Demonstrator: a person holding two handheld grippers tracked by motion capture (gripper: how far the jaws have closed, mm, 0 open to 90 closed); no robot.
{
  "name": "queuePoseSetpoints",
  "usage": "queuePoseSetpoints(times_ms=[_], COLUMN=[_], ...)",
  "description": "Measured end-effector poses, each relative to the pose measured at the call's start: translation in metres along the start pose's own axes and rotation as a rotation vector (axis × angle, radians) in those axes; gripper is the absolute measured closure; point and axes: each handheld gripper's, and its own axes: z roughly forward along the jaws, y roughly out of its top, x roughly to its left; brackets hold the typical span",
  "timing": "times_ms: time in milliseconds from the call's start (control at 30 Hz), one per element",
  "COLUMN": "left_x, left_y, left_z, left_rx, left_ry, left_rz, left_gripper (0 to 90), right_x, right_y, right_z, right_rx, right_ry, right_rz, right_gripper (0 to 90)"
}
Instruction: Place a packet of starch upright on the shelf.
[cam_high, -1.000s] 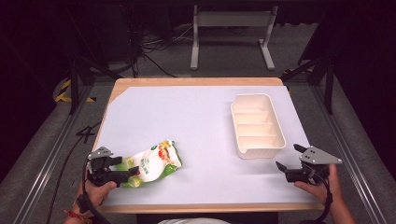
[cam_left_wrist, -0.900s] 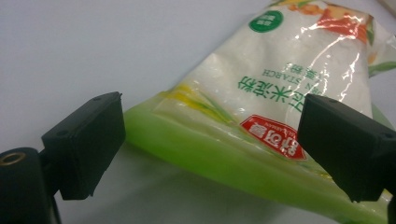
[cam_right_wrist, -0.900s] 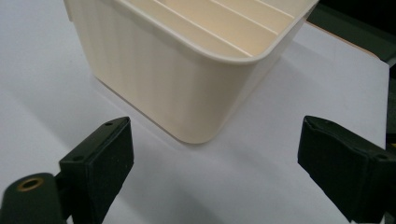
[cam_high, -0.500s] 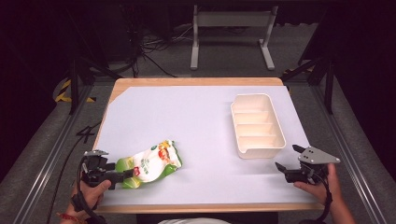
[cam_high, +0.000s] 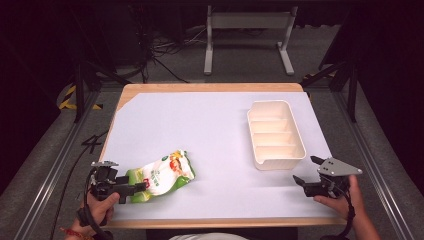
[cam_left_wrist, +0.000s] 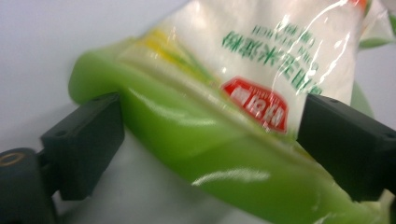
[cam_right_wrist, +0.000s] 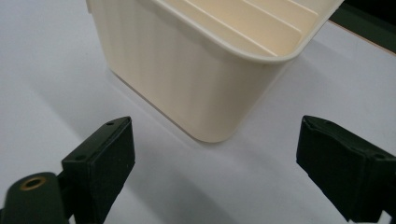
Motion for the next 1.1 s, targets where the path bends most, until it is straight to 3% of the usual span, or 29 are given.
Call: queuePoseSetpoints(times_ms=[67,100,167,200,333,367,400,433,500,567,600,633,700,833,1100], left_x=[-0.003,-0.006,-0.011,-0.011,-0.008,-0.008,-0.01,-0.013,-0.02,-0.021,-0.02,-0.019,-0.014,-0.01,-0.022], left_y=[0.002,0.004,0.008,0.009,0.011,0.011,0.012,0.014,0.016,0.017,0.017,0.016,0.012,0.004,-0.013], left_z=[0.003,0.006,0.009,0.009,0.011,0.013,0.016,0.019,0.023,0.017,0.012,0.006,-0.006,-0.024,-0.021], left_rx=[-0.018,-0.054,-0.026,-0.034,-0.041,-0.035,-0.023,-0.011,0.007,-0.015,-0.026,-0.032,-0.061,-0.092,0.019], left_ry=[-0.034,-0.058,-0.007,-0.01,-0.046,-0.085,-0.092,-0.071,-0.033,-0.018,0.01,0.035,0.015,0.051,0.088], left_rz=[0.017,0.042,0.068,0.061,0.064,0.075,0.093,0.129,0.172,0.184,0.19,0.178,0.133,0.073,0.031], left_gripper=[11.6,14.0,14.6,15.7,20.1,22.4,24.4,24.4,32.9,36.3,35.5,33.8,30.5,23.5,10.3], right_x=[-0.001,-0.001,-0.001,0.0,0.0,-0.001,-0.001,-0.001,0.0,0.0,0.0,0.0,-0.001,-0.001,-0.003], right_y=[0.0,0.0,0.0,0.0,0.0,0.0,0.0,0.0,0.0,0.0,0.0,0.0,0.0,-0.001,0.003], right_z=[0.0,0.0,0.0,0.0,0.0,0.001,0.001,0.001,0.001,-0.001,-0.001,-0.001,-0.001,-0.001,0.005], right_rx=[-0.002,-0.004,-0.006,-0.005,-0.007,-0.007,-0.006,-0.006,-0.005,-0.009,-0.01,-0.01,-0.007,-0.002,0.0], right_ry=[0.004,0.007,0.018,0.017,0.024,0.029,0.029,0.029,0.026,0.028,0.025,0.022,0.023,0.021,0.023], right_rz=[0.009,0.013,0.016,0.013,0.019,0.022,0.021,0.021,0.018,0.02,0.018,0.017,0.02,0.019,0.001], right_gripper=[11.5,11.5,11.6,11.7,11.8,11.8,11.8,11.8,11.9,12.0,12.1,12.1,12.1,12.1,12.5])
